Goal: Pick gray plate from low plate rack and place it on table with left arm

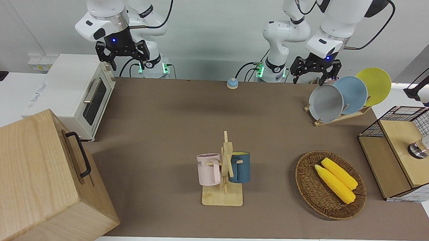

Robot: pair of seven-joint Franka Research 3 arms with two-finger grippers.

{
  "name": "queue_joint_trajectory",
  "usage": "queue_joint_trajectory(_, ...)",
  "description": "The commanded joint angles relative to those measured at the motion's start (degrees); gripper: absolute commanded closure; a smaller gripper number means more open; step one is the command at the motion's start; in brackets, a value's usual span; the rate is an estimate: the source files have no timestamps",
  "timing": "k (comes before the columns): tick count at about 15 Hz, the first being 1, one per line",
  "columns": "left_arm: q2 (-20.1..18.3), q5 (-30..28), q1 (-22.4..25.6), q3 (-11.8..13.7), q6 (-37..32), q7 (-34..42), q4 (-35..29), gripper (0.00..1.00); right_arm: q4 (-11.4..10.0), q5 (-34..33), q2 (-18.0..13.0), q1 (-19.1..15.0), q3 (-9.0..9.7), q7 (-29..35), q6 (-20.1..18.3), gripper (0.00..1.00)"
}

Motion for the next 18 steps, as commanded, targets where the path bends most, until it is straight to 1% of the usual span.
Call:
queue_joint_trajectory(1, -1.0, 0.3, 0.4, 3.0, 1.5, 0.6, -1.3, 0.00, 0.3, 0.6, -0.1, -0.6, 0.32, -0.1, -0.7, 0.013)
queue_joint_trajectory(11, -1.3, 0.6, 0.2, 2.8, 0.6, 0.6, -1.1, 0.00, 0.3, 0.6, -0.1, -0.6, 0.32, -0.1, -0.7, 0.011)
queue_joint_trajectory(15, -1.3, 1.2, -0.1, 2.3, 0.2, 0.9, -1.2, 0.01, 0.3, 0.6, -0.1, -0.6, 0.32, -0.1, -0.7, 0.011)
queue_joint_trajectory(18, -1.3, 2.1, 0.3, 2.6, 0.1, 5.0, -1.2, 0.01, 0.3, 0.6, -0.1, -0.6, 0.32, -0.1, -0.7, 0.013)
